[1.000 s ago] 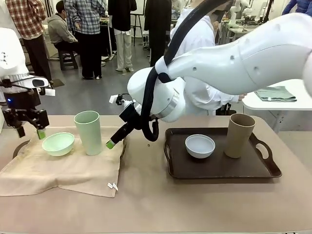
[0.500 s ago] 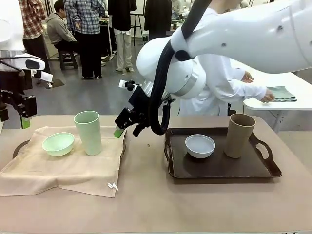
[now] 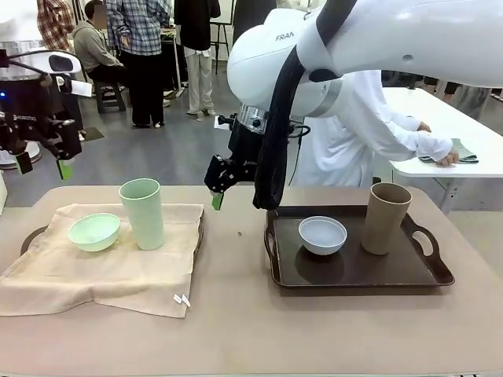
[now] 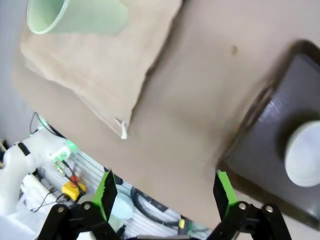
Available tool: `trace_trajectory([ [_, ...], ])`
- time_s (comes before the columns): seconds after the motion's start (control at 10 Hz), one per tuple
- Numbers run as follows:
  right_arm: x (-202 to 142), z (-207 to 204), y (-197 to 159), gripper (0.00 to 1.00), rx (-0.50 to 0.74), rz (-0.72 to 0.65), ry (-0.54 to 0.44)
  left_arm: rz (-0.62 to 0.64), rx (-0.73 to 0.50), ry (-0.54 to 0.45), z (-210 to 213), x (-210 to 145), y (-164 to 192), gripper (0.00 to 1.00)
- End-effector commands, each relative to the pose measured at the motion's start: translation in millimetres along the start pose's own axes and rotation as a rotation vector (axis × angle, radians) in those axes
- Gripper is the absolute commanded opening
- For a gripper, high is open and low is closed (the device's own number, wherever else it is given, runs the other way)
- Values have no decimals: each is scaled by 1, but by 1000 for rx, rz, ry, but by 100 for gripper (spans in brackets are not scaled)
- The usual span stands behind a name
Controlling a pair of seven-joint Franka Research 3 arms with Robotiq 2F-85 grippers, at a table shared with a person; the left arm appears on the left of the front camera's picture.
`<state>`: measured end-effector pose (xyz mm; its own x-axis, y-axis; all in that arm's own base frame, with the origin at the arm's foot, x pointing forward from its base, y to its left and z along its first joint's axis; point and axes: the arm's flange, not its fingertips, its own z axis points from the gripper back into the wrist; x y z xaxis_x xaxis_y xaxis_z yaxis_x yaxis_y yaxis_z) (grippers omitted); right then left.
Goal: Set up a tray with a mat and arrange the tableware.
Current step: Place the Picnic Bowl and Reusable plastic cup back onto the Handle tray in front of the human's position, then pick up the Picnic Bowl and Reusable plastic cup from the Handle tray in front of the human's position and hold them in the air.
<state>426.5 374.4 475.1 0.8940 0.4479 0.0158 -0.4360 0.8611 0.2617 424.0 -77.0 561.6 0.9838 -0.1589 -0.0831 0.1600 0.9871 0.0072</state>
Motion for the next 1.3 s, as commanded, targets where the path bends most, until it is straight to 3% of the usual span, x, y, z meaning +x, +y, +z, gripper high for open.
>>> trace_trajectory([
  [0.0, 29, -2, -7, 100, -108, -54, 27, 186, -33, -59, 0, -2, -2, 83],
  [0.1, 0, 0, 0, 100, 0, 0, 0, 0, 0, 0, 0, 0, 0, 83],
  [1.2, 6, 0, 4, 100, -24, -18, 11, 0, 0, 0, 0, 0, 0, 83],
])
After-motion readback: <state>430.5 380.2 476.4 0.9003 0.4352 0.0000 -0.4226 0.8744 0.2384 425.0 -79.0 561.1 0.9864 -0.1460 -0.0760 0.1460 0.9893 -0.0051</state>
